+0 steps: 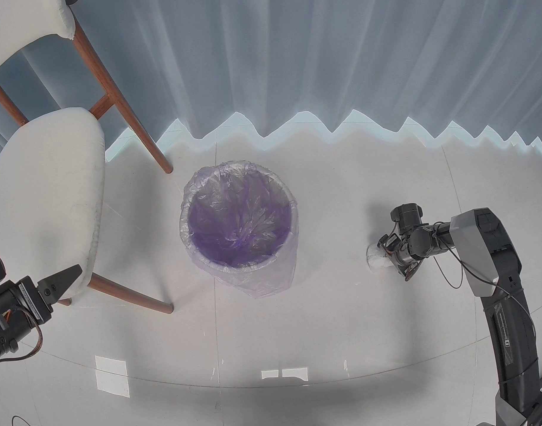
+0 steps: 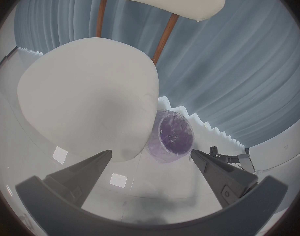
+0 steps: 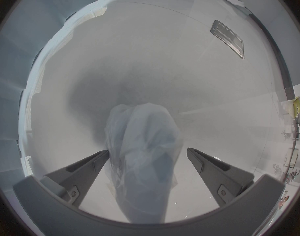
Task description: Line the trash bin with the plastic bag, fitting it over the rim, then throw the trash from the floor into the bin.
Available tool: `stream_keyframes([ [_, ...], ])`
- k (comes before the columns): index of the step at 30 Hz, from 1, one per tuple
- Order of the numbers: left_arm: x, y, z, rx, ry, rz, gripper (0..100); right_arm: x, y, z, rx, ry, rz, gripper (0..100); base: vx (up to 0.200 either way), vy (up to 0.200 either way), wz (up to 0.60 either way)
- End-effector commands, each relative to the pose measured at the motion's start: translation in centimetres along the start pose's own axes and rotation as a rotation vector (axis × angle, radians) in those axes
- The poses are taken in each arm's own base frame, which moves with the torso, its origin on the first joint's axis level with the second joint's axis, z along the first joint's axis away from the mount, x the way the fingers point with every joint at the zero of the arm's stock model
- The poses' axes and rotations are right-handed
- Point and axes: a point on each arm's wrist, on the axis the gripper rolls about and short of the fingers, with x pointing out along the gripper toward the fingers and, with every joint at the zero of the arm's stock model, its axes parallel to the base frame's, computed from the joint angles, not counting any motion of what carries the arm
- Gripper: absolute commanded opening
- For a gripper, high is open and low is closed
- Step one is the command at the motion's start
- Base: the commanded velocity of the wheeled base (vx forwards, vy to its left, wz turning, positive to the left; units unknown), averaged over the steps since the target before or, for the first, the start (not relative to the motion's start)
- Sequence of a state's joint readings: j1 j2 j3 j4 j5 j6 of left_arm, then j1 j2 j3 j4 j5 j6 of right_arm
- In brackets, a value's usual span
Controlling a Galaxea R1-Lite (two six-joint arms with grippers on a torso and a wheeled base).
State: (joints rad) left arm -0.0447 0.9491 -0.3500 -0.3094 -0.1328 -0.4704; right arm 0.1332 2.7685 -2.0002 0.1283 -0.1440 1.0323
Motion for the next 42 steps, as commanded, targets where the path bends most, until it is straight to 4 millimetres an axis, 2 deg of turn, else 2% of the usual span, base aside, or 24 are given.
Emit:
stream_keyframes([
  [1, 0.1, 0.1, -0.1, 0.000, 0.006, 0.002, 100, 0.1, -0.1, -0.1, -0.006, 0.003, -0.005, 100, 0.000, 0.000, 0.00],
  [5, 0.0, 0.1, -0.2, 0.003, 0.011, -0.009, 100, 0.1, -0.1, -0.1, -0.007, -0.002, -0.006, 100, 0.000, 0.000, 0.00],
  [6, 0.0, 0.1, -0.2, 0.003, 0.011, -0.009, 100, 0.1, -0.1, 0.0, -0.006, -0.003, -0.007, 0, 0.000, 0.000, 0.00],
  [15, 0.0, 0.1, -0.1, 0.003, 0.008, -0.009, 100, -1.0, 0.6, 0.6, 0.000, -0.017, 0.017, 0, 0.000, 0.000, 0.00],
  [17, 0.0, 0.0, -0.1, 0.005, 0.005, -0.010, 100, -2.1, 1.2, 1.1, 0.001, -0.018, 0.021, 0, 0.000, 0.000, 0.00],
  [24, -0.3, 0.0, 0.0, 0.003, -0.010, -0.011, 100, -3.8, 2.0, 1.4, -0.001, -0.012, 0.021, 0, 0.000, 0.000, 0.00],
  [26, -0.5, 0.0, 0.0, 0.005, -0.018, -0.015, 100, -5.1, 2.8, 1.7, -0.003, -0.018, 0.038, 0, 0.000, 0.000, 0.00],
  [35, -1.3, 0.5, -1.2, 0.007, -0.011, -0.012, 100, -8.1, 4.2, 3.0, 0.006, -0.043, 0.080, 0, 0.000, 0.000, 0.00],
  [42, -2.1, 0.5, -1.5, 0.036, -0.046, -0.030, 100, -12.7, 6.0, 5.1, 0.036, -0.102, 0.171, 0, 0.000, 0.000, 0.00],
])
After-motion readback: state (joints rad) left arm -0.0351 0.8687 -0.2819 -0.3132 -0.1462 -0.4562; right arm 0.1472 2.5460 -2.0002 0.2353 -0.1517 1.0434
